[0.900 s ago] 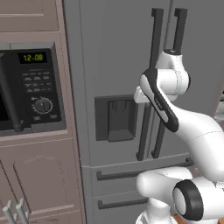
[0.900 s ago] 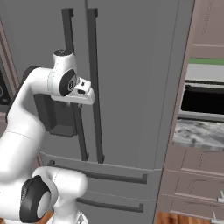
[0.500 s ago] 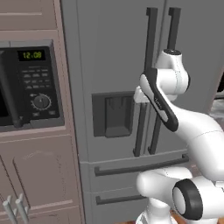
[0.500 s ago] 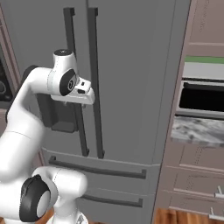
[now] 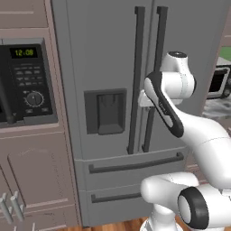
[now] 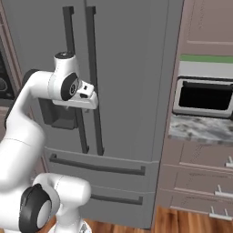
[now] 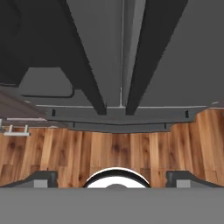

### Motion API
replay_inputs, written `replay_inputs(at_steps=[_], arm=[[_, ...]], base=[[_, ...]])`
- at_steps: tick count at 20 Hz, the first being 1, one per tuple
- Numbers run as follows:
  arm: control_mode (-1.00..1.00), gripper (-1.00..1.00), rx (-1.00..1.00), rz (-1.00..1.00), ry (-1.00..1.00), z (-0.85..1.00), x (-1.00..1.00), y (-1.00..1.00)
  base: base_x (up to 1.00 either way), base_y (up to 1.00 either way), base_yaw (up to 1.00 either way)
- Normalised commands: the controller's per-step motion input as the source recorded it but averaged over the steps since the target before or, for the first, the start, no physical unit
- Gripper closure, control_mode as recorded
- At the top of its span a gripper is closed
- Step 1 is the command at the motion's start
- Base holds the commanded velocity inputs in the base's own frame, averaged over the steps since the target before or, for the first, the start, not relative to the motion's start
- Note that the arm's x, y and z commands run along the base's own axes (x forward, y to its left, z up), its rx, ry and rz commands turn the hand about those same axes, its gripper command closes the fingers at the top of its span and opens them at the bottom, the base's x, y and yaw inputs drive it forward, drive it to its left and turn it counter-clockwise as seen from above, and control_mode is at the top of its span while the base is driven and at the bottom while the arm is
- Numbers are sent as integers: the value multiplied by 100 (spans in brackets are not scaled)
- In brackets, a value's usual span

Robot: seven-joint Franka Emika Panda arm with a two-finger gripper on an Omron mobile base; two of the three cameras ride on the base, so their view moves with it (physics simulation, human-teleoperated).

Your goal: Open the fridge, grab two sodas, and place both sodas inside the bowl with ice on the dining counter.

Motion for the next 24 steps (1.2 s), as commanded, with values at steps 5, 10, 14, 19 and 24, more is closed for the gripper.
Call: replay_inputs(at_steps=[5, 10, 14, 19, 24], arm=[[100, -100, 0, 0, 0, 0, 0, 0], [100, -100, 0, 0, 0, 0, 0, 0], [100, -100, 0, 0, 0, 0, 0, 0], [100, -100, 0, 0, 0, 0, 0, 0], [-100, -100, 0, 0, -2, -1, 0, 4]], base=[[-9, -43, -1], [-13, -9, 0], [-20, 5, 0], [-8, 1, 0], [0, 0, 0]])
